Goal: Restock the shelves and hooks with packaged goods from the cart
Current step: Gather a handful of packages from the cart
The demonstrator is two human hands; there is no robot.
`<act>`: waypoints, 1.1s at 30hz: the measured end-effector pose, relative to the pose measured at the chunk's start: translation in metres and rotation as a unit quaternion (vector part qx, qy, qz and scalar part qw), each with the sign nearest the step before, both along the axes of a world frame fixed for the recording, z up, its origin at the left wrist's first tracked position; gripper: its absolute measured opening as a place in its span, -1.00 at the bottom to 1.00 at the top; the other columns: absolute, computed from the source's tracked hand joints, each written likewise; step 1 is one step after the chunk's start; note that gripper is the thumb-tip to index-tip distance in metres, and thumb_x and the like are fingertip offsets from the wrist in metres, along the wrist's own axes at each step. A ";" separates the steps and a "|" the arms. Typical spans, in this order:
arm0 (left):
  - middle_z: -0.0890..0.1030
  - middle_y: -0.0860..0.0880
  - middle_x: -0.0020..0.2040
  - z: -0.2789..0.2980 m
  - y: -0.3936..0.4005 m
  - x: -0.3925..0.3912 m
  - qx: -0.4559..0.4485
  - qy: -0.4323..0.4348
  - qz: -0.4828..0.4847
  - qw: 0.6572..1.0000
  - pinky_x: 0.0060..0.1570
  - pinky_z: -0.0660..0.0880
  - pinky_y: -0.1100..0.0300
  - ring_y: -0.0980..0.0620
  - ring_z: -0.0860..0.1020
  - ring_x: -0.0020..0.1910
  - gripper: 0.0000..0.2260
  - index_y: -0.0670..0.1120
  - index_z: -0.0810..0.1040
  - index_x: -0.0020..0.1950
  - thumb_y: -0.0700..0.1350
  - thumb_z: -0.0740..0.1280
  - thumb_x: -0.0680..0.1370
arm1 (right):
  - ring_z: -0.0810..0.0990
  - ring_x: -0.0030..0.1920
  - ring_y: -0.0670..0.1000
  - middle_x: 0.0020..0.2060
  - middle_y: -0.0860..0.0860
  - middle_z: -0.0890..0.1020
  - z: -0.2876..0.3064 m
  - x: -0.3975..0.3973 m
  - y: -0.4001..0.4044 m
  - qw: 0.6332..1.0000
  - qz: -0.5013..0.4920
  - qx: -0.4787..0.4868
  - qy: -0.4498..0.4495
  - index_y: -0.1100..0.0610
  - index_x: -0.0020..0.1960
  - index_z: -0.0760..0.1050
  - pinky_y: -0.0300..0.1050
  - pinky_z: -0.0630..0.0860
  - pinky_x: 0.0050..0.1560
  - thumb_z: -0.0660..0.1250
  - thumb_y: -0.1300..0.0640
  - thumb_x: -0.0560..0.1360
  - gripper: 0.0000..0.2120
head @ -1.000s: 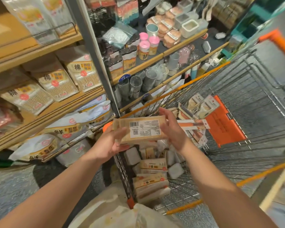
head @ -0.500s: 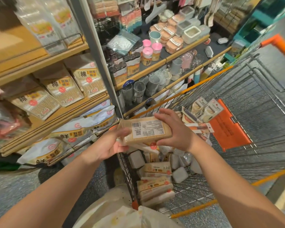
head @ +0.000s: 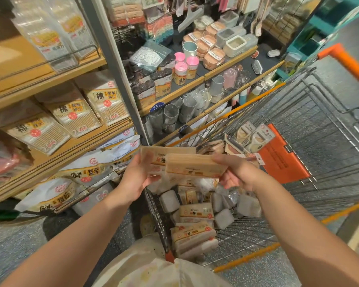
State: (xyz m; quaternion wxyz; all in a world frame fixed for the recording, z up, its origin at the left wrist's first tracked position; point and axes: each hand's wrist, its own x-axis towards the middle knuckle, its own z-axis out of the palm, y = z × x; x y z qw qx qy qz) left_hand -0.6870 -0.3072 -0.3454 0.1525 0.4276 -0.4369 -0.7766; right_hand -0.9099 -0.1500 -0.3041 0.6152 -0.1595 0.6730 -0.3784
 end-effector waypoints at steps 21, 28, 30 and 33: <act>0.69 -0.10 0.05 -0.020 0.013 0.017 0.067 -0.065 -0.124 0.988 -0.02 0.61 -0.03 -0.08 0.67 0.03 -0.69 -0.05 0.45 0.25 -0.13 0.38 0.53 | 0.65 0.11 0.22 0.02 0.19 0.70 -0.072 0.081 -0.016 0.956 -0.236 0.082 -0.154 0.17 0.17 0.58 0.25 0.44 0.30 0.01 -0.35 0.58 -0.34; 0.68 -0.20 0.04 -0.008 -0.009 0.041 -0.022 -0.088 -0.164 0.982 0.02 0.58 0.09 -0.13 0.66 0.03 -0.58 -0.27 0.56 0.20 -0.11 0.42 0.40 | 0.61 -0.09 0.13 -0.17 0.10 0.66 -0.127 0.080 -0.018 0.925 -0.350 0.063 -0.135 0.18 0.16 0.52 0.15 0.56 0.09 0.08 -0.21 0.62 -0.50; 0.71 -0.11 -0.11 -0.005 -0.020 0.049 -0.046 -0.104 -0.109 0.988 -0.16 0.59 0.22 -0.03 0.68 -0.11 -0.71 -0.29 0.58 0.07 -0.21 0.40 0.40 | 0.58 -0.27 0.03 -0.30 0.02 0.64 -0.145 0.066 -0.016 0.922 -0.367 0.090 -0.085 0.15 0.14 0.54 -0.05 0.52 -0.21 0.16 -0.19 0.61 -0.57; 0.71 0.05 -0.25 -0.005 -0.035 0.061 -0.053 -0.132 -0.053 0.988 -0.28 0.59 0.27 0.05 0.68 -0.22 -0.87 -0.15 0.53 -0.03 -0.27 0.43 0.48 | 0.58 -0.17 0.00 -0.11 0.04 0.64 -0.170 0.056 -0.013 0.955 -0.277 0.109 -0.016 0.05 0.06 0.53 -0.12 0.47 -0.18 0.19 -0.12 0.62 -0.72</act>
